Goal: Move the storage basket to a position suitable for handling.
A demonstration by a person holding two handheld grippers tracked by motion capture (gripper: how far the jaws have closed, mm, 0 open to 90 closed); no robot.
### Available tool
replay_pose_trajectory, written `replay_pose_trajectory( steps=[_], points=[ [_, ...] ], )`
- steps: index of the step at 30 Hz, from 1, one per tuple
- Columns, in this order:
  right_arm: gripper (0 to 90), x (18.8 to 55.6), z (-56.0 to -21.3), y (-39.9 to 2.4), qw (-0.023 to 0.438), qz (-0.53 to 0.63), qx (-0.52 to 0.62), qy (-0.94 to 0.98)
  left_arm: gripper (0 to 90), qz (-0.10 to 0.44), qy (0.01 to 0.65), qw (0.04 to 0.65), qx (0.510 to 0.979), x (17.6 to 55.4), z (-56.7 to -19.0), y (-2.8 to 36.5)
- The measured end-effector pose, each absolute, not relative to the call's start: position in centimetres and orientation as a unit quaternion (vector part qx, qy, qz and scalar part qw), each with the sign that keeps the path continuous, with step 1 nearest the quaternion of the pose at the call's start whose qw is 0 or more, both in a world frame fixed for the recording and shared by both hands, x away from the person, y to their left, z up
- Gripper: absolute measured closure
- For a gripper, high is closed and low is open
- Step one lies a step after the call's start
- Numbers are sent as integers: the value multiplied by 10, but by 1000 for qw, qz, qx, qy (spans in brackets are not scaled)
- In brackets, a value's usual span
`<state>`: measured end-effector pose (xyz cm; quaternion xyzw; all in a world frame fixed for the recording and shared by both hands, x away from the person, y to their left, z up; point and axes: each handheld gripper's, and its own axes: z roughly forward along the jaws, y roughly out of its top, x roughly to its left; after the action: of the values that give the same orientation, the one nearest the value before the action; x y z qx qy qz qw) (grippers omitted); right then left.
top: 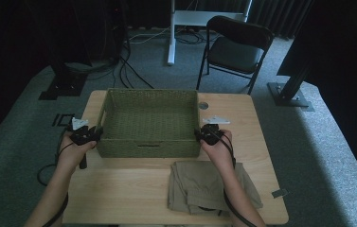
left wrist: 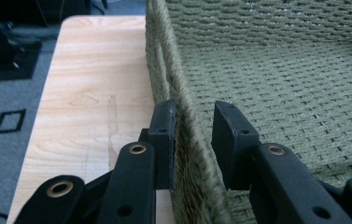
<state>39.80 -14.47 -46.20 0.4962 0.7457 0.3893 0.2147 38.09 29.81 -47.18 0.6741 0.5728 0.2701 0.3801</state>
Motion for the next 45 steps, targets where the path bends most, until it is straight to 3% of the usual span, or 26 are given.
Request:
replay_pose_trajectory(
  steps=[3, 5, 12, 21, 27, 31, 34, 45],
  points=[
    [599, 402, -457, -149, 232, 415, 504, 721, 594, 266, 570, 404, 664, 385, -459, 304],
    [541, 408, -450, -152, 227, 426, 521, 704, 469, 283, 556, 412, 664, 391, -452, 307],
    [473, 431, -437, -143, 250, 431, 530, 686, 423, 298, 571, 416, 641, 417, -446, 309],
    [487, 449, -456, -129, 249, 391, 550, 695, 422, 284, 577, 398, 654, 430, -469, 303],
    [561, 452, -464, -125, 245, 371, 552, 705, 498, 282, 578, 370, 670, 435, -480, 298],
    [678, 455, -471, -122, 233, 347, 562, 714, 712, 262, 601, 341, 674, 437, -486, 292],
    [745, 457, -472, -123, 238, 341, 574, 706, 769, 273, 592, 326, 685, 438, -485, 287],
    [783, 458, -472, -126, 246, 337, 582, 698, 789, 261, 599, 336, 679, 437, -486, 285]
  ],
)
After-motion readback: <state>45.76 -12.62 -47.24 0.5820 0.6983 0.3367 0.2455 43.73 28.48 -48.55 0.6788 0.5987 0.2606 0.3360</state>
